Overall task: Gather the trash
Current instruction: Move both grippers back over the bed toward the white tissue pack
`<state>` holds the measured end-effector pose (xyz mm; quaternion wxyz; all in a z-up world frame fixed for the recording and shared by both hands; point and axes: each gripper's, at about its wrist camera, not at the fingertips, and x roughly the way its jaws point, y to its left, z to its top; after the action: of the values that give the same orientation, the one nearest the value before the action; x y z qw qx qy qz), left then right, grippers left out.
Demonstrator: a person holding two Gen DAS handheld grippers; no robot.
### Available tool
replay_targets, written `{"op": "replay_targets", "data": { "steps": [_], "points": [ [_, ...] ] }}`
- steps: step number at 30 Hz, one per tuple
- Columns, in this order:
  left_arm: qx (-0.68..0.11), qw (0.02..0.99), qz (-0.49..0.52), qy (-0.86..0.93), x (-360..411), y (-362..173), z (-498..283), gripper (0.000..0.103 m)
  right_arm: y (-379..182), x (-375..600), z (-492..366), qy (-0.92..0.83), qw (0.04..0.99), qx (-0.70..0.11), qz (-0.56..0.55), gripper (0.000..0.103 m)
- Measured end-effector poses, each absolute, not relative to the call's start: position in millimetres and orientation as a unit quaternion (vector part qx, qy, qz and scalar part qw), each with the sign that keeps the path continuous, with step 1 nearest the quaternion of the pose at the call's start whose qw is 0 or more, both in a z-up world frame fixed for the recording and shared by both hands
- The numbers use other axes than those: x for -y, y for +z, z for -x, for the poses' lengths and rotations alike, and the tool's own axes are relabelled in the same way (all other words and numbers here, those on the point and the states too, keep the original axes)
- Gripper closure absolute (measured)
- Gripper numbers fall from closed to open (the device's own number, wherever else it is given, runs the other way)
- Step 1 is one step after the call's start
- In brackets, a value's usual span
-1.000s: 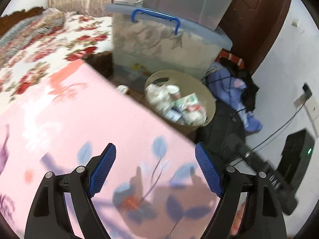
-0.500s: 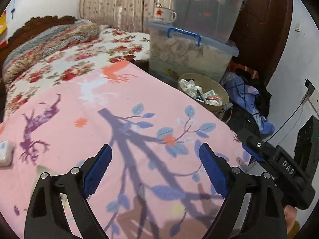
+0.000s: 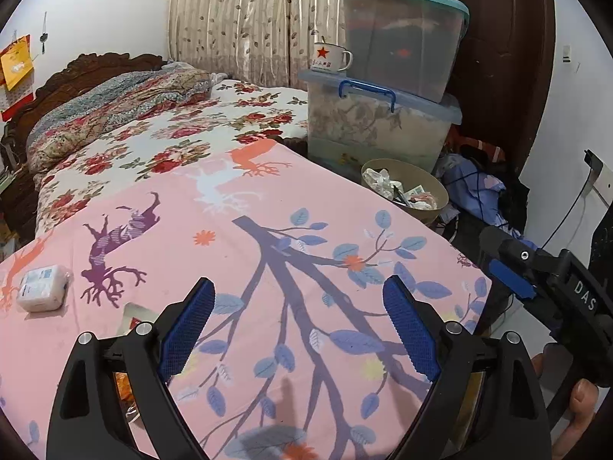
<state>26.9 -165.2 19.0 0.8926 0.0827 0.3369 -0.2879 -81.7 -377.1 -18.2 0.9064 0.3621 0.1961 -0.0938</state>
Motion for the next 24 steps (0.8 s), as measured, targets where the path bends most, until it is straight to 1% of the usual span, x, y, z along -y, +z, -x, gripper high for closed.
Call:
{"op": "replay_targets", "data": {
  "steps": [24],
  "points": [
    [-0.341,0.891,-0.087,-0.288,155.1,12.9,-23.0,0.018,-24.3,371.4,80.8,-0.102,0.898,-0.204,-0.375,0.019]
  ]
}}
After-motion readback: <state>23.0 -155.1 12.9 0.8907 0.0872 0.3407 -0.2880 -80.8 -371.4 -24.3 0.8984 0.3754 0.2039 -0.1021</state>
